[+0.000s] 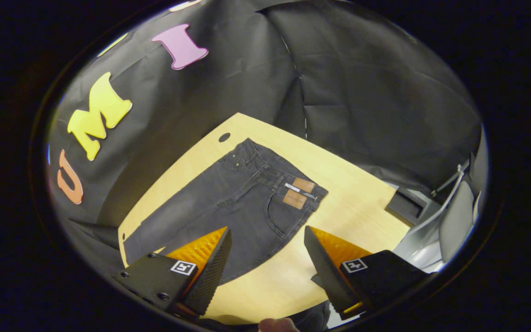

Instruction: Grasp the waist and the cuffs of the jeans and fold them to make the two legs overlap; first hold the waist and fold one-third of the jeans toward the cuffs, then hold the cuffs and fold the remaining one-third in the same direction to finish folding.

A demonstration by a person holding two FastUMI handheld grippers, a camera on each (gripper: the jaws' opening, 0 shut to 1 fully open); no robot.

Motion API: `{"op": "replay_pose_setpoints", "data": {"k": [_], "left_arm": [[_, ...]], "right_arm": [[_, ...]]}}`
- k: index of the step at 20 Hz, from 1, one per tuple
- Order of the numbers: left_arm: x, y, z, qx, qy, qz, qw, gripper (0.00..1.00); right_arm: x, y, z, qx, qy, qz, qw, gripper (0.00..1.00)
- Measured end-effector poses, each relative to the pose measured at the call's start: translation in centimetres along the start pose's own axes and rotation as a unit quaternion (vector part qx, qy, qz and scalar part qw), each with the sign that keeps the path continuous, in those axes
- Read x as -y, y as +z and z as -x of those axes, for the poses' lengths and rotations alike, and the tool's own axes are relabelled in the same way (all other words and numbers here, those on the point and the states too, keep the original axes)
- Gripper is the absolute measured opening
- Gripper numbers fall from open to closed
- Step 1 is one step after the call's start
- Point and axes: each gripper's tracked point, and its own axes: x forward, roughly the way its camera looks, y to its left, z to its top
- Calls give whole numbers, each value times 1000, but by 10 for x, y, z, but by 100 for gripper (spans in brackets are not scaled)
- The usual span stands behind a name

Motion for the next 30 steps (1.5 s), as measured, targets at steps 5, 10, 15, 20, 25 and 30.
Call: {"op": "replay_pose_setpoints", "data": {"k": [5,10,15,20,25,30], "left_arm": [[-17,-3,1,-3,-7,19,1000,74],[-20,-7,-4,-11,-9,44,999,34],[-19,-9,-5,-23,6,45,999,10],[-15,-11,-7,-31,15,35,999,7],[-11,-16,-15,-39,21,28,999,7],[-8,-18,-16,-41,21,28,999,7]], "right_arm": [[-6,-17,-30,-52,57,-115,990,98],[11,-32,-60,-83,61,-235,967,98],[26,-26,-84,-74,40,-267,960,98],[16,-12,-101,-67,54,-267,960,95],[21,-14,-105,-79,29,-278,957,92],[31,-24,-117,-85,8,-286,954,47]]}}
